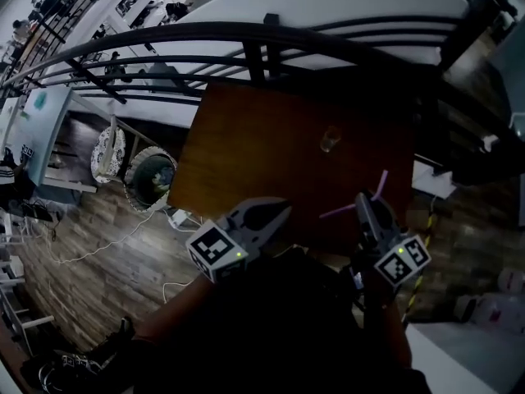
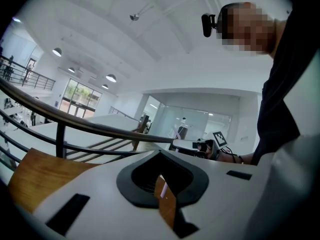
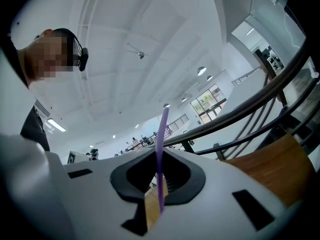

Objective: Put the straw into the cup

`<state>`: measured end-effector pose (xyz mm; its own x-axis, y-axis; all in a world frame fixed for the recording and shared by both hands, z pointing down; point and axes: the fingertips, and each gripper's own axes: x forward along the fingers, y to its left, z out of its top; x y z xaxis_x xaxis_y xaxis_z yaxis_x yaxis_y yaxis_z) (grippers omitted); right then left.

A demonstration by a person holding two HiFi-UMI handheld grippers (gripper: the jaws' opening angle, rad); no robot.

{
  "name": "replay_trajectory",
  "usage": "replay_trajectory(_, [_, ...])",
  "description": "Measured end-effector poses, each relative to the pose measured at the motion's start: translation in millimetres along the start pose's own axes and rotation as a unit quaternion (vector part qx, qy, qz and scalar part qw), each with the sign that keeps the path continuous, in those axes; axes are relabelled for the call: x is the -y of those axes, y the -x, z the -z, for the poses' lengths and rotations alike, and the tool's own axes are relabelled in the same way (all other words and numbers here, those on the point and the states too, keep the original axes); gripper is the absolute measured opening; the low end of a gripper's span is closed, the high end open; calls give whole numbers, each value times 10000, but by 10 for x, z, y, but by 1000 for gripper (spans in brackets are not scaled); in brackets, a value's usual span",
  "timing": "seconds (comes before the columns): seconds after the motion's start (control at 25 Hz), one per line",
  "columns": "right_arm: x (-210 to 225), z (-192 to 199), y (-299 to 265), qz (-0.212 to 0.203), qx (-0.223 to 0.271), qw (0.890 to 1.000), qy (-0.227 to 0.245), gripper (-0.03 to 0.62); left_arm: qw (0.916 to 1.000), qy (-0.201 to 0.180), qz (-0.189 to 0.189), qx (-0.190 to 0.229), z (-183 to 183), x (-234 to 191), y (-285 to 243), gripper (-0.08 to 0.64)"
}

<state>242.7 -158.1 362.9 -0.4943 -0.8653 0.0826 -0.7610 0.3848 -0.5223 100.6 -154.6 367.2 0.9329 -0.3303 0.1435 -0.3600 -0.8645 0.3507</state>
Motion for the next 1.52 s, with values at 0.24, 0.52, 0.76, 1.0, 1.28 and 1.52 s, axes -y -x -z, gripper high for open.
replay_trajectory(0.24, [224,-194,-157,-429,-123,9990,-3,31,9992,15,-388,72,-73,-57,-221,11])
replay_trajectory(0.52, [567,-330,-193,-674,-171,9975,-93,31,9969,-3,-781,2,-44,-142,-478,11])
replay_trajectory(0.76, [786,-312,-369,-699,-274,9969,-244,31,9956,9,-917,-185,-14,-311,-556,11])
replay_trajectory(1.0, [817,-297,-666,-663,-176,9975,-149,31,9958,160,-832,-333,162,-612,-574,11])
replay_trajectory(1.28, [1043,-454,-901,-369,-108,9990,-227,31,9967,203,-558,-560,97,-905,-837,11])
replay_trajectory(1.52, [1259,-446,-1038,-186,-64,9995,-246,31,9966,179,-371,-710,141,-1106,-1016,11])
